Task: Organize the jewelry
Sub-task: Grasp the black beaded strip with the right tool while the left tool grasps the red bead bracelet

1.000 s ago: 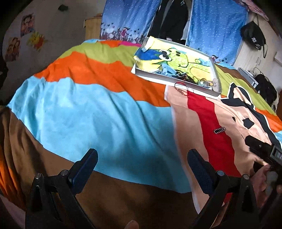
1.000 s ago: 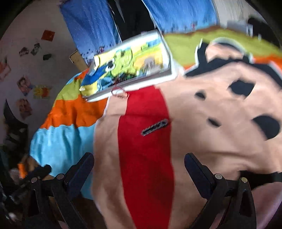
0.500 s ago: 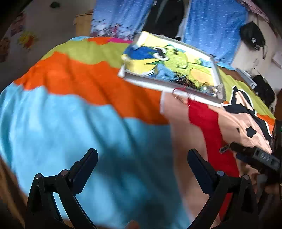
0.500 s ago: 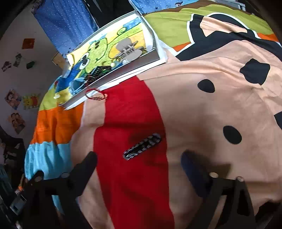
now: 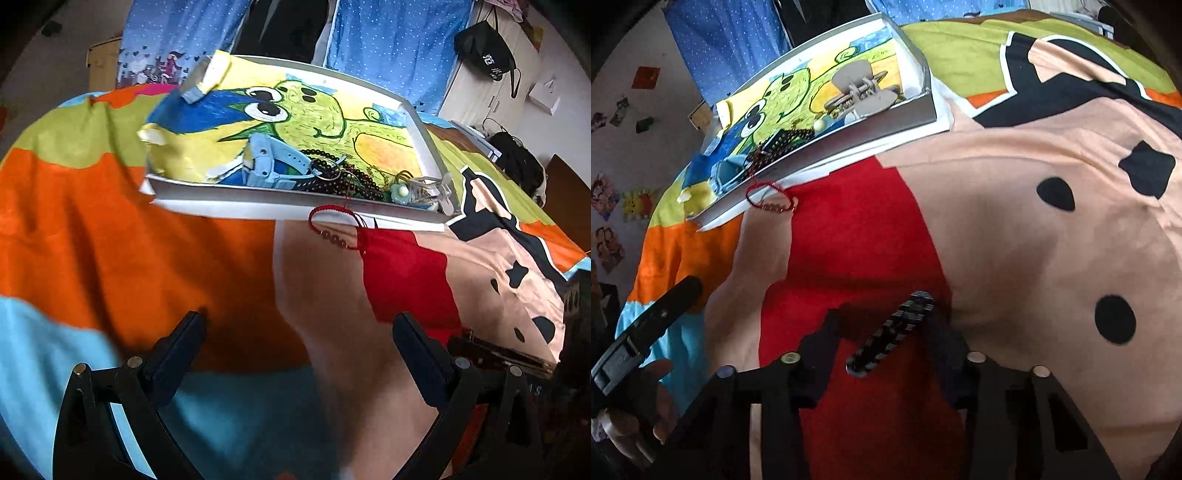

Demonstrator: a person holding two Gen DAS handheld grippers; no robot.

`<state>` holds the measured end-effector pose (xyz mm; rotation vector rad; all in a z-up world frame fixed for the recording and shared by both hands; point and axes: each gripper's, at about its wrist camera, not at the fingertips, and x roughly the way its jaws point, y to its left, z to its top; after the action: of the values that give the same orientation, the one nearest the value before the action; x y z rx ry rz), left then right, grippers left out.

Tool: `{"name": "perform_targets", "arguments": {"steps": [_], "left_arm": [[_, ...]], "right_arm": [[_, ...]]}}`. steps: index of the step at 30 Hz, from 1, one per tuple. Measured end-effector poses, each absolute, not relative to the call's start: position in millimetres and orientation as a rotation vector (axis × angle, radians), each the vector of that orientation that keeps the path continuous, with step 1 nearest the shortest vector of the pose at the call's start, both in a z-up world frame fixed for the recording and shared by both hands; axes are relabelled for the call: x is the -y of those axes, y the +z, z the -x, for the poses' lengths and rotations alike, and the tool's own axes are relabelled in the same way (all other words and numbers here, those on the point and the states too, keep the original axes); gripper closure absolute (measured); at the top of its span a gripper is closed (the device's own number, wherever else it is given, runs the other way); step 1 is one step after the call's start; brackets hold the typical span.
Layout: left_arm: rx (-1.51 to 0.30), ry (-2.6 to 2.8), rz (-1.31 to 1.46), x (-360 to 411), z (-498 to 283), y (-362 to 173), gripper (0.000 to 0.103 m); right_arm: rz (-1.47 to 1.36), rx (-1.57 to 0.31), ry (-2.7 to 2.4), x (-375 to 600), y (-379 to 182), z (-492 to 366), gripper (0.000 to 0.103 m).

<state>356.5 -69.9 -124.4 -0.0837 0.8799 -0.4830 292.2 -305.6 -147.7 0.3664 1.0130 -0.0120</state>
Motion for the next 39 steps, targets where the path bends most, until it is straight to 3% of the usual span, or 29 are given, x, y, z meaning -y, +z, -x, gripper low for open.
{"name": "perform_targets", "arguments": {"steps": [2, 8, 23, 24, 28, 35, 39], "left_arm": [[-0.871, -0.497, 0.08, 74.8, -368.0, -128.0, 0.004], [-0.878, -0.511, 0.072, 83.5, -390.4, -141.0, 0.004], [-0.874, -0.529, 0.126, 97.0, -431.0, -144.9, 0.004], [-0.869, -0.523, 0.134, 97.5, -433.8, -145.2, 0.007], [-0.873, -0.492, 0.134, 102.4, -443.4, -148.6, 0.036], [-0.878, -0.449, 0.154, 98.4, -447.2, -152.3, 0.049], [-0.877, -0.441, 0.165, 99.3, -442.7, -151.0, 0.064]], "right_arm": [[-0.35, -1.005, -0.025, 305.8, -151.1, -297.3, 0.073], [-0.355, -1.005, -0.044, 311.1, -163.2, -316.2, 0.087], [-0.305, -0.902, -0.021, 313.8, -157.9, -366.2, 0.087], [-0.325, -0.897, -0.029, 318.3, -158.1, -368.8, 0.087], [-0.362, -0.89, -0.042, 325.2, -158.5, -372.5, 0.087], [-0.371, -0.888, -0.04, 323.9, -157.3, -372.6, 0.087], [-0.373, -0.891, -0.041, 322.9, -157.1, -372.6, 0.087]]}}
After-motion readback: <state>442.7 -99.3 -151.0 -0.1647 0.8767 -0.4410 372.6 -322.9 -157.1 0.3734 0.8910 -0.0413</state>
